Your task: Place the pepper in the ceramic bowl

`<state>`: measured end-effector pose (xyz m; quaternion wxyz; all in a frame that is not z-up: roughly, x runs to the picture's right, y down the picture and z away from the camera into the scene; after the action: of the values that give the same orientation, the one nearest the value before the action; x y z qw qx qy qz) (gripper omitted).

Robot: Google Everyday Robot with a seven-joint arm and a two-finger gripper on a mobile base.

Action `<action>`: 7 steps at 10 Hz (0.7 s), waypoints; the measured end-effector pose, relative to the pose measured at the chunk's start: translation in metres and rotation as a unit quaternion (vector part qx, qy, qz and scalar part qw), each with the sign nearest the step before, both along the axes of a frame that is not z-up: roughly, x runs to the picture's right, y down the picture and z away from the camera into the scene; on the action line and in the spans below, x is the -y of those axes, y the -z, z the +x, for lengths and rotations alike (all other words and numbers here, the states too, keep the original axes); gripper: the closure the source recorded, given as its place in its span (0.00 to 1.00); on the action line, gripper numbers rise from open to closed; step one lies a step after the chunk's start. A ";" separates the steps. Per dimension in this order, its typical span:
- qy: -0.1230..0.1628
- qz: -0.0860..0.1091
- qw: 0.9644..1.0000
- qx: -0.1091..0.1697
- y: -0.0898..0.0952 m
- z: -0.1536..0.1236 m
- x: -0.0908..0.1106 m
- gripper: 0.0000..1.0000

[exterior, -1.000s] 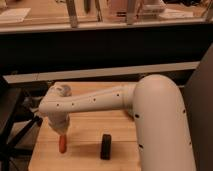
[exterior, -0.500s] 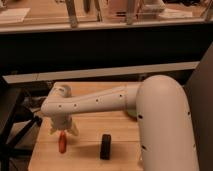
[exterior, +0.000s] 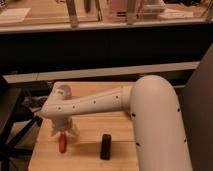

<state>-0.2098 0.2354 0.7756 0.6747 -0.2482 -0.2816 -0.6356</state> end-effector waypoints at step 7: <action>0.004 -0.003 1.000 0.006 -0.012 0.000 -0.013 0.55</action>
<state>-0.2099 0.2487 0.7874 0.6692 -0.2477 -0.2868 -0.6392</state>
